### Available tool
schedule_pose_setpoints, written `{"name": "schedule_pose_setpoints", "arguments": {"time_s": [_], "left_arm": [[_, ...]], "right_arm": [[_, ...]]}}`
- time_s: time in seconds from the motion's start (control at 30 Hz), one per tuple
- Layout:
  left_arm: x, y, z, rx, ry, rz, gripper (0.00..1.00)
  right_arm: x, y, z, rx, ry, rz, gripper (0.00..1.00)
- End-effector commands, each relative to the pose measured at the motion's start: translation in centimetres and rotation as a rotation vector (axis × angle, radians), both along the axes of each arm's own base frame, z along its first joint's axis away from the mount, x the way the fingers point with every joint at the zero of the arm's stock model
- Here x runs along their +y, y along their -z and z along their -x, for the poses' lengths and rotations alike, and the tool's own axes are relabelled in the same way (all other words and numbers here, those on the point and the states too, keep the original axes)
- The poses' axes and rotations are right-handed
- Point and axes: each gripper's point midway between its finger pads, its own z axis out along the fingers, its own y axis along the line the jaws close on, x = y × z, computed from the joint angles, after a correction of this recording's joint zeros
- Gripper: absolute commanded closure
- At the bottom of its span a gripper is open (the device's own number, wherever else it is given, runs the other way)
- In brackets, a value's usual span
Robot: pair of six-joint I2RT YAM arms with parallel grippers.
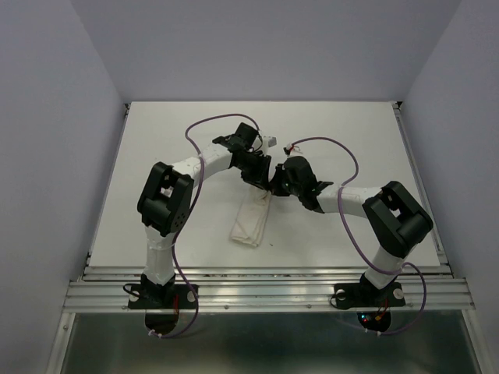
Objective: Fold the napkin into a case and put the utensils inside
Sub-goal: Stuff the top corner of the smaller-rectangle-folded napkin into the folded napkin.
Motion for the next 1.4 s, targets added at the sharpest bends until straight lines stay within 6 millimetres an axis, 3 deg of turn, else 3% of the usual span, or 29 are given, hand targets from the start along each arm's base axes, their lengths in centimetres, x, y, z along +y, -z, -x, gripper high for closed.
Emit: {"name": "schedule_pose_setpoints", "arguments": {"time_s": [0.0,0.1,0.17,0.2,0.23,0.27,0.3,0.53,0.6,0.63,0.7,0.87,0.9,0.97,1.07,1.13,1.17,1.2,1.23,1.37], "left_arm": [[0.2,-2.2,0.4,-0.057,0.021,0.017,0.66],[0.1,-2.4,0.4,-0.064,0.021,0.026,0.60],[0.2,-2.5,0.3,-0.068,0.015,0.026,0.62],[0.1,-2.6,0.3,-0.071,0.014,0.028,0.67],[0.2,-2.8,0.2,-0.076,0.012,0.031,0.82],[0.3,-2.9,0.2,-0.076,0.006,0.034,0.88],[0.3,-3.1,0.1,-0.080,0.004,0.034,0.99],[0.9,-3.1,0.0,-0.081,-0.010,0.032,1.00],[0.9,-3.2,0.1,-0.081,-0.009,0.034,0.98],[0.9,-3.4,0.1,-0.086,-0.009,0.037,0.85],[1.0,-3.6,0.1,-0.088,-0.011,0.038,0.73],[1.1,-3.8,0.2,-0.091,-0.008,0.040,0.63],[1.1,-3.9,0.3,-0.090,-0.009,0.040,0.53],[1.1,-3.9,0.4,-0.091,-0.007,0.042,0.43],[1.3,-4.0,0.4,-0.092,-0.020,0.042,0.43],[1.9,-4.1,0.1,-0.100,-0.043,0.044,0.65],[2.3,-4.1,0.4,-0.094,-0.056,0.045,0.86],[2.6,-4.2,0.3,-0.094,-0.066,0.048,0.94],[3.1,-4.3,0.0,-0.100,-0.082,0.052,1.00],[4.3,-3.0,0.3,-0.078,-0.118,0.028,1.00]], "right_arm": [[1.3,-2.7,-0.3,-0.062,-0.019,-0.064,0.99],[1.3,-2.7,-0.3,-0.063,-0.021,-0.066,0.99],[1.4,-2.7,-0.3,-0.063,-0.021,-0.066,0.99],[1.4,-2.7,-0.3,-0.063,-0.021,-0.066,0.99],[1.4,-2.7,-0.3,-0.062,-0.019,-0.068,0.99],[1.4,-2.7,-0.3,-0.060,-0.021,-0.068,0.99],[1.4,-2.7,-0.3,-0.059,-0.022,-0.068,0.99],[1.5,-2.7,-0.3,-0.060,-0.021,-0.070,0.99],[1.5,-2.7,-0.3,-0.059,-0.022,-0.071,0.99],[1.5,-2.7,-0.3,-0.058,-0.022,-0.071,0.99],[1.4,-2.7,-0.3,-0.059,-0.021,-0.069,0.99],[1.5,-2.7,-0.3,-0.059,-0.020,-0.071,0.99],[1.5,-2.7,-0.3,-0.058,-0.021,-0.073,0.99],[1.5,-2.6,-0.3,-0.056,-0.021,-0.071,0.99],[1.5,-2.7,-0.3,-0.055,-0.019,-0.074,0.99],[1.5,-2.7,-0.3,-0.056,-0.018,-0.074,0.99],[1.4,-2.7,-0.3,-0.056,-0.018,-0.074,0.99],[1.5,-2.8,-0.3,-0.058,-0.018,-0.076,0.99],[1.5,-2.8,-0.3,-0.058,-0.019,-0.076,0.99],[1.5,-2.9,-0.3,-0.058,-0.022,-0.078,0.99]]}}
